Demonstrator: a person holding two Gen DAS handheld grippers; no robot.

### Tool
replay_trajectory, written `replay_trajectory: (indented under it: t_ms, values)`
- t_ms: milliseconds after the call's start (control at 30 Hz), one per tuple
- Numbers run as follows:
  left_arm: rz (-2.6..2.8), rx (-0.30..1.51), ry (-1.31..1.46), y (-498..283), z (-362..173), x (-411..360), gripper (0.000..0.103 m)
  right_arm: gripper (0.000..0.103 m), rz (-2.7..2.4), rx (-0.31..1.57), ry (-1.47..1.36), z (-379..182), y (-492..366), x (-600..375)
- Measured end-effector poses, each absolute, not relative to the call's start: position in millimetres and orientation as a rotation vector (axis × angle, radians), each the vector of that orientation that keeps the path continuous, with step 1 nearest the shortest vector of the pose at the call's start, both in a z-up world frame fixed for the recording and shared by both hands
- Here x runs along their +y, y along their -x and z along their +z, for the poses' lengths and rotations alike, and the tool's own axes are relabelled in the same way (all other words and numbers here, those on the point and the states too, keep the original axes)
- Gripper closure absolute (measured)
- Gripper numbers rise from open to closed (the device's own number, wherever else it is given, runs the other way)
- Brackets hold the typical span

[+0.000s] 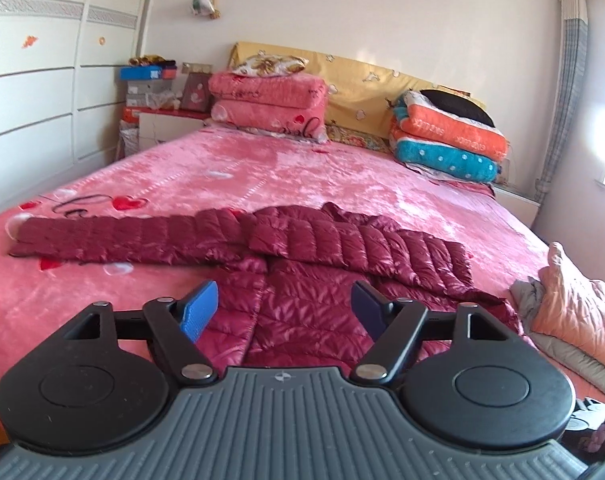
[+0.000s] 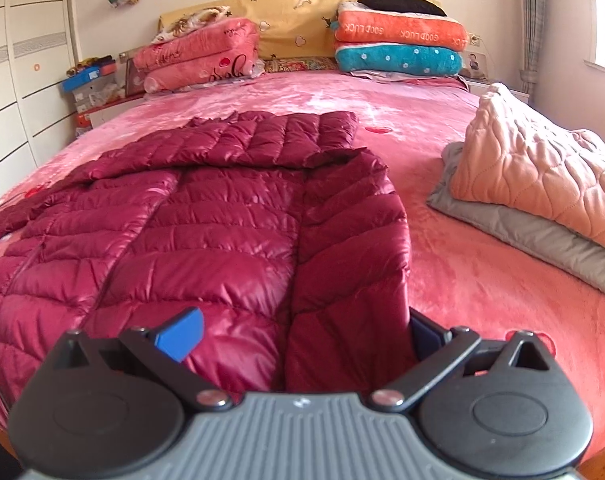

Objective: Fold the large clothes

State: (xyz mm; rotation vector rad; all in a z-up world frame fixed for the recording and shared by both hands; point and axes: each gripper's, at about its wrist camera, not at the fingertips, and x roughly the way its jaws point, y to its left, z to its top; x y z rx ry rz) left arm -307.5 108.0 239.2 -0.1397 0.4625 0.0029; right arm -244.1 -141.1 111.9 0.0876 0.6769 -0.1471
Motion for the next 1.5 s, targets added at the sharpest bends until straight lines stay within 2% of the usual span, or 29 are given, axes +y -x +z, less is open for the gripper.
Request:
replay_trajectory:
  t_ms: [333, 767, 1167, 1500]
  values:
    - [0.146, 0.451, 0.144, 271.8, 229.7, 125.7, 0.0, 0.001, -0.123, 0.649, -0.104, 116.0, 247.0, -141.5]
    - [0.393, 0.471, 0.29, 201.2, 195.3, 203.8, 0.0, 0.001, -0.096, 0.646, -0.173, 145.8, 214.8, -125.9]
    - [0.683, 0.465, 0.612, 153.8, 158.5, 324.2, 0.0, 0.001, 0.112, 0.718, -0.049, 164.5, 142.6, -36.7]
    - [0.648, 0.438, 0.912, 109.9, 122.9, 411.1, 0.0, 0.001, 0.295, 0.766, 0.041, 158.7, 88.3, 44.2]
